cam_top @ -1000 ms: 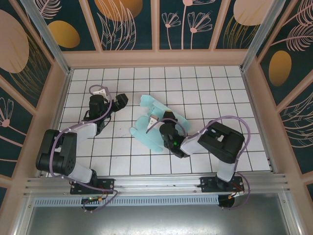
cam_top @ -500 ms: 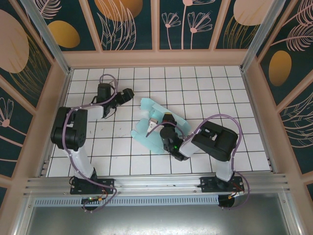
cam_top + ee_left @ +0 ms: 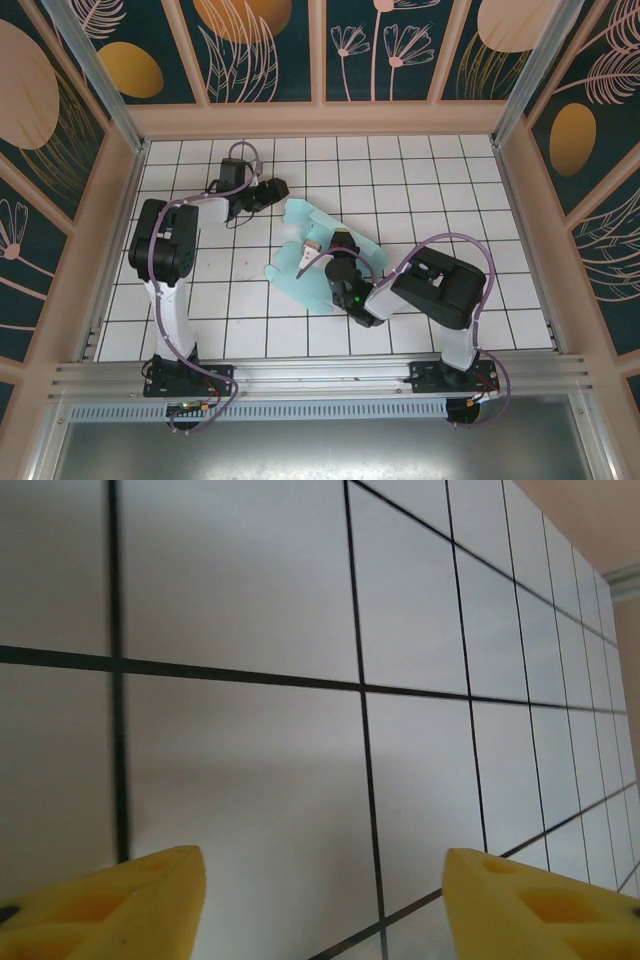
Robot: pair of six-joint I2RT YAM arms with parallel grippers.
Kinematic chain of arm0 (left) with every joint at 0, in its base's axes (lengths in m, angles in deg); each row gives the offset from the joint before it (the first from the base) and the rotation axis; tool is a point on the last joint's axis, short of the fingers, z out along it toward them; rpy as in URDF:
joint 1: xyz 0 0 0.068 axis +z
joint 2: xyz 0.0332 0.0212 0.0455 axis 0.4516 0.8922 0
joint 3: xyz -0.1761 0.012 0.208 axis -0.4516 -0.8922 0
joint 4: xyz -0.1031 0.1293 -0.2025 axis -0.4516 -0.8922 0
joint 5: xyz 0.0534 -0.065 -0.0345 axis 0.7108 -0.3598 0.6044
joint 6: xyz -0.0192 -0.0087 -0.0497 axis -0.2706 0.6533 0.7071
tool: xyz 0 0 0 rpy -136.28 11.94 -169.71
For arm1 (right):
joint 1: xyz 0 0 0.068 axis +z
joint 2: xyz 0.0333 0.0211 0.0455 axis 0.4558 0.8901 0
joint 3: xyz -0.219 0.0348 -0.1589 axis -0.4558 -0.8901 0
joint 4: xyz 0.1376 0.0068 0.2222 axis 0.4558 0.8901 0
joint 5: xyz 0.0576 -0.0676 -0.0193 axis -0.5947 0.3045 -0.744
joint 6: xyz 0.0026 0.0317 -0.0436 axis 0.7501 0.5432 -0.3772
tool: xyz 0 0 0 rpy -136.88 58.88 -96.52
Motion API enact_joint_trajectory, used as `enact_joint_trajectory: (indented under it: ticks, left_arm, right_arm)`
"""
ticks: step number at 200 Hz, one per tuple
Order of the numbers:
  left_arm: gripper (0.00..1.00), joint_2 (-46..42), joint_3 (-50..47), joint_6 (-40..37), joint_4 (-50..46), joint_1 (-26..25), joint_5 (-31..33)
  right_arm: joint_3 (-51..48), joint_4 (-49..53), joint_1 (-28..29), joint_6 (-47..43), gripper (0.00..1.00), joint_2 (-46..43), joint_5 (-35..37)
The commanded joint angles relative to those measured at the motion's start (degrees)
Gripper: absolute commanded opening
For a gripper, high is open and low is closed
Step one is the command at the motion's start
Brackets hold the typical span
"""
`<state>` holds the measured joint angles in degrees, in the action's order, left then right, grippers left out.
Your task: Fold the paper box
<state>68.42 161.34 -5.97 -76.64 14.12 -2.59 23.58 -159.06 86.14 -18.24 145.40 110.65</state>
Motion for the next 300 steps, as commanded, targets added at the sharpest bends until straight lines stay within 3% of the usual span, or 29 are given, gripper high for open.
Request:
enact_joint_trajectory:
  ticks: [1, 55, 94, 153, 218, 257, 300]
  left_arm:
    - [0.58, 2.43, 2.48, -2.44, -3.69, -1.19, -3.67]
    - [0.52, -4.16, -5.22, -4.12, 0.92, -2.14, -9.69]
    - [0.59, -10.37, -12.81, -6.45, 8.18, -3.53, -11.14]
    - [0.6, -13.09, -21.12, -5.7, 17.82, -5.56, -12.1]
    - [0.64, -17.46, -29.43, -9.39, 26.45, -5.57, -6.99]
    - [0.64, -18.42, -32.77, -8.49, 34.59, -5.61, -9.35]
    - [0.6, -15.31, -31.48, -9.52, 33.1, -5.7, -12.03]
  right_arm:
    - [1.46, -0.13, 0.31, 2.06, 0.0, 0.74, -0.25]
    - [1.22, 4.37, -0.38, 5.88, 0.0, -1.68, -1.16]
    - [3.39, 22.3, -1.23, 17.38, 0.0, -5.75, -5.62]
    - [3.4, 22.49, -2.05, 17.48, 0.0, -5.26, -5.17]
    - [3.66, 24.76, -2.59, 19.72, 0.0, -5.57, -5.81]
    - [3.91, 25.23, -2.6, 20.17, 0.0, -5.71, -5.66]
    - [4.35, 25.75, -2.63, 20.33, 0.0, -5.62, -5.98]
